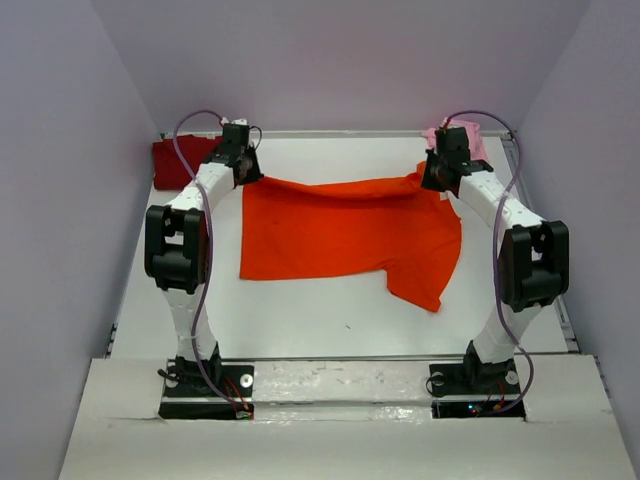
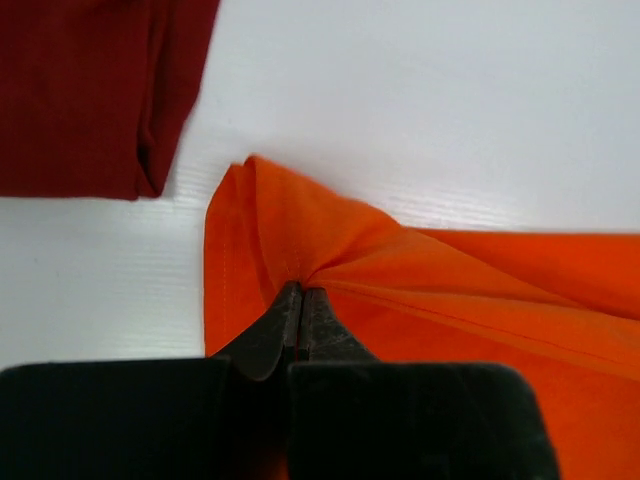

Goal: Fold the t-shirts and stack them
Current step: Fold the flattened tshirt in 1/3 of the way

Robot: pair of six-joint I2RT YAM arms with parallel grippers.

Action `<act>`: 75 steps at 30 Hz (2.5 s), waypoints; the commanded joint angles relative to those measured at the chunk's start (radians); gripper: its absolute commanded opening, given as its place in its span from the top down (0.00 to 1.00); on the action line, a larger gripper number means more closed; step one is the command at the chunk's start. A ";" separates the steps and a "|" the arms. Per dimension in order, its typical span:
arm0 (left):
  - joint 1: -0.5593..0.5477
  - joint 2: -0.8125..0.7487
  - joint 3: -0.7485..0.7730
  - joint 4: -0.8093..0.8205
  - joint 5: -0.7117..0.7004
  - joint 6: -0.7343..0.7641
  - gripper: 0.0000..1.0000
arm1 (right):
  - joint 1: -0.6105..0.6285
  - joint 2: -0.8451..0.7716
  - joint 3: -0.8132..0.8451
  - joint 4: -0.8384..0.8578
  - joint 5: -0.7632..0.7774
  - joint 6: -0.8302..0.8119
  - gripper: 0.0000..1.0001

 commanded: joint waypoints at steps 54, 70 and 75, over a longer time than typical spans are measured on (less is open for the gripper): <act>-0.038 -0.412 -0.273 0.080 0.242 -0.145 0.26 | -0.009 0.306 0.188 -0.047 -0.320 -0.024 0.96; -0.039 -0.420 -0.281 0.091 0.257 -0.137 0.26 | 0.019 0.329 0.237 -0.049 -0.366 -0.019 0.50; -0.039 -0.423 -0.283 0.094 0.257 -0.134 0.26 | 0.031 0.366 0.277 -0.055 -0.374 -0.011 0.49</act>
